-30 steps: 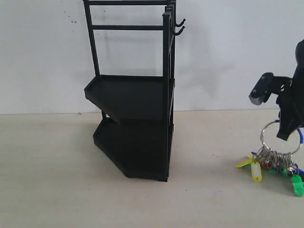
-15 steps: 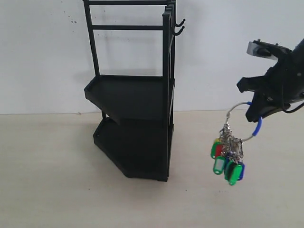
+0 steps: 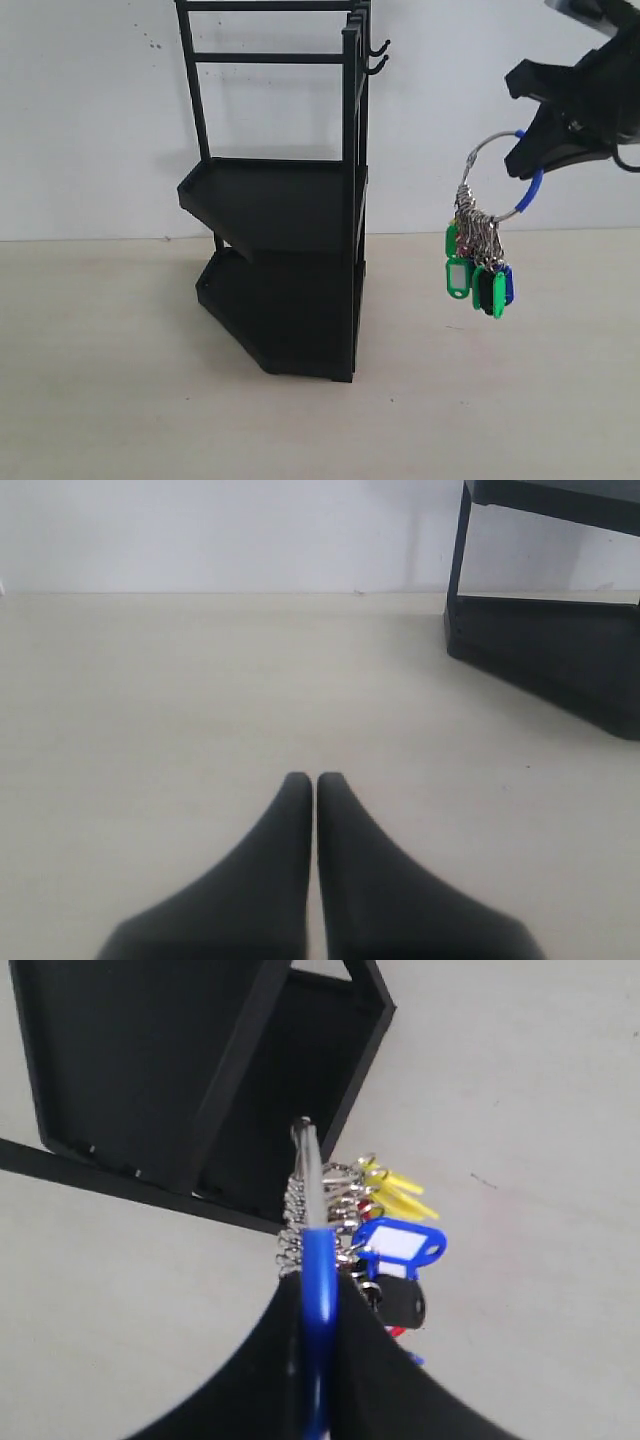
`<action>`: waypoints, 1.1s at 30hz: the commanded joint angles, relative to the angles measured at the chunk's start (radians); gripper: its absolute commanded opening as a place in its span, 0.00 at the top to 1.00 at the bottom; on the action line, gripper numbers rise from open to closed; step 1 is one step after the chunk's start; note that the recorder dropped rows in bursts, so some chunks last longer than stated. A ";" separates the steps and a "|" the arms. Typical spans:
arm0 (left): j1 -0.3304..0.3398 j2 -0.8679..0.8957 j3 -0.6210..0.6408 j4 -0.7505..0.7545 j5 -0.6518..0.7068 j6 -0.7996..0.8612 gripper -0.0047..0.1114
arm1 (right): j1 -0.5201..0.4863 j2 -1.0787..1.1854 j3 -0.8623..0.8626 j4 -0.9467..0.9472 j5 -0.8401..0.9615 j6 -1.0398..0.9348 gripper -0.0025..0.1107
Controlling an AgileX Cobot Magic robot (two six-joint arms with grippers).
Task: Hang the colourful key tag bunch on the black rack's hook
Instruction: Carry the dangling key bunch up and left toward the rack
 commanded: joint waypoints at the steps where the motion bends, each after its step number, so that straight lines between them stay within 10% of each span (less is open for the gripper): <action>1: 0.002 -0.002 -0.001 -0.007 -0.015 -0.010 0.92 | -0.005 -0.106 -0.006 0.019 -0.040 -0.045 0.98; 11: 0.002 -0.002 -0.001 -0.007 -0.015 -0.010 0.92 | 0.034 -0.295 0.227 -0.044 -0.192 -0.209 0.98; 16: 0.002 -0.002 -0.001 -0.007 -0.015 -0.010 0.92 | -0.032 -0.350 0.355 -0.053 -0.411 0.109 0.98; 21: 0.002 -0.002 -0.001 -0.007 -0.015 -0.010 0.92 | 0.074 -0.364 0.391 0.224 -0.276 -0.393 0.98; 33: 0.002 -0.002 -0.001 -0.007 -0.015 -0.010 0.92 | 0.084 -0.389 0.379 0.207 -0.506 -0.065 0.98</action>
